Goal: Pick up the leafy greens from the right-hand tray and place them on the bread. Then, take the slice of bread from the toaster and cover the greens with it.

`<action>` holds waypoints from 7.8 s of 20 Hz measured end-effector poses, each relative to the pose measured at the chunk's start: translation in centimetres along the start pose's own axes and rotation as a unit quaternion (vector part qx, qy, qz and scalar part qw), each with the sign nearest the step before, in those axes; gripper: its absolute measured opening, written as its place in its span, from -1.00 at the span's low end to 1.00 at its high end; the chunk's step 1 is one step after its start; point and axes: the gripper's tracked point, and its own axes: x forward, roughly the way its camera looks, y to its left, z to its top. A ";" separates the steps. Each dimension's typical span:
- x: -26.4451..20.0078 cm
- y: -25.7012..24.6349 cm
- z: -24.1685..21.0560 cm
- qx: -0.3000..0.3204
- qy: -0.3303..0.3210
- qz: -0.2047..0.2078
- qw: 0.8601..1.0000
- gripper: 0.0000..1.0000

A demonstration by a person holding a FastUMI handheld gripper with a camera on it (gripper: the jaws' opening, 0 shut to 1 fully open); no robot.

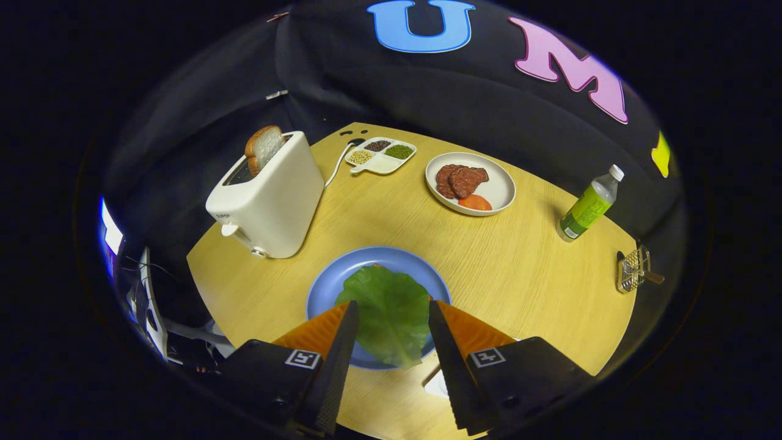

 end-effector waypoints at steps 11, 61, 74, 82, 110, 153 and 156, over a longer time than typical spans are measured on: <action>-4.0 11.4 12.6 -0.034 -0.092 0.065 0.993 0.40; -6.5 11.8 21.9 0.026 -0.149 0.012 0.988 -0.68; -1.6 3.1 6.2 0.222 -0.113 -0.057 0.967 -0.67; 2.8 2.6 2.2 0.375 -0.122 0.000 0.919 -0.68; 0.2 -4.1 -0.6 0.271 -0.126 -0.028 0.954 0.71; -29.1 -4.2 10.5 0.035 -0.404 -0.204 0.891 0.97; -29.1 -4.2 10.6 0.037 -0.402 -0.204 0.892 0.97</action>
